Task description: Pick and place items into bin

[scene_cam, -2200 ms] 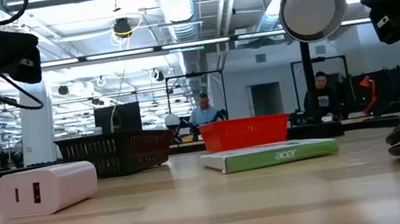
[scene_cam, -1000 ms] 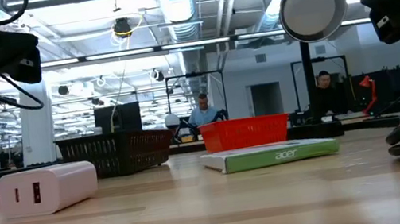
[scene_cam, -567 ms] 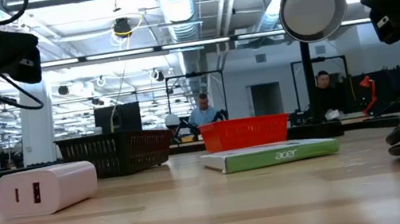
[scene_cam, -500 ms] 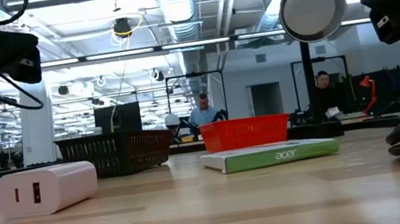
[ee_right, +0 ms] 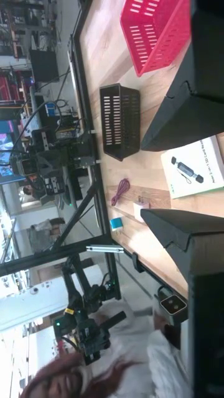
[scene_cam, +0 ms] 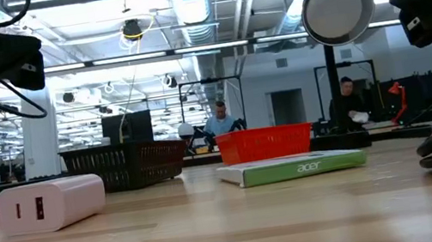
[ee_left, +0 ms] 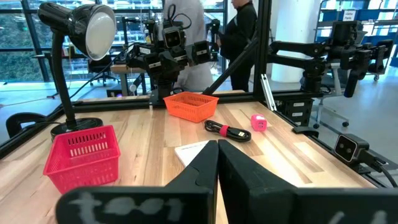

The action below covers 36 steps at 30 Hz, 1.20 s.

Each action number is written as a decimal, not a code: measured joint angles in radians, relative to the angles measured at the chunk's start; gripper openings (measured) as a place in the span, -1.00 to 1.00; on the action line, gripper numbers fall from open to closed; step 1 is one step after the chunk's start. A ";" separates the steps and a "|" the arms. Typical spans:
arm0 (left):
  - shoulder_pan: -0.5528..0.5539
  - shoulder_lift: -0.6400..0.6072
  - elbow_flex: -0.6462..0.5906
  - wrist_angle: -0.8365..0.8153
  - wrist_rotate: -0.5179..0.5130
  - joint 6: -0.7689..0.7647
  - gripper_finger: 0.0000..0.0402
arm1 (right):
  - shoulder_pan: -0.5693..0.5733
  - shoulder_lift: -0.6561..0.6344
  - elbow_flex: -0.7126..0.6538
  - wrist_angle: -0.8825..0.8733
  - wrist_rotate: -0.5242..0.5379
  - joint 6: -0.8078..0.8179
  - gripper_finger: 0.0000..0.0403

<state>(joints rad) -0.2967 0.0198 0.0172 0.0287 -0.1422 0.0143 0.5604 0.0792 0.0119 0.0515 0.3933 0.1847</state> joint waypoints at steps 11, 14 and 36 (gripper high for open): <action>0.000 0.000 0.000 0.000 -0.001 0.051 -1.00 | 0.000 0.000 0.000 0.000 0.000 0.000 -0.23; 0.000 0.000 0.000 0.000 -0.001 0.033 -1.00 | 0.000 0.000 0.000 0.000 0.000 0.000 -0.23; -0.003 0.087 0.180 -0.150 -0.100 -0.295 -1.00 | 0.000 0.000 0.000 0.000 0.000 0.000 -0.23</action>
<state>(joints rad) -0.3000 0.1067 0.1974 -0.1211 -0.2421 -0.2806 0.5602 0.0789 0.0120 0.0514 0.3935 0.1845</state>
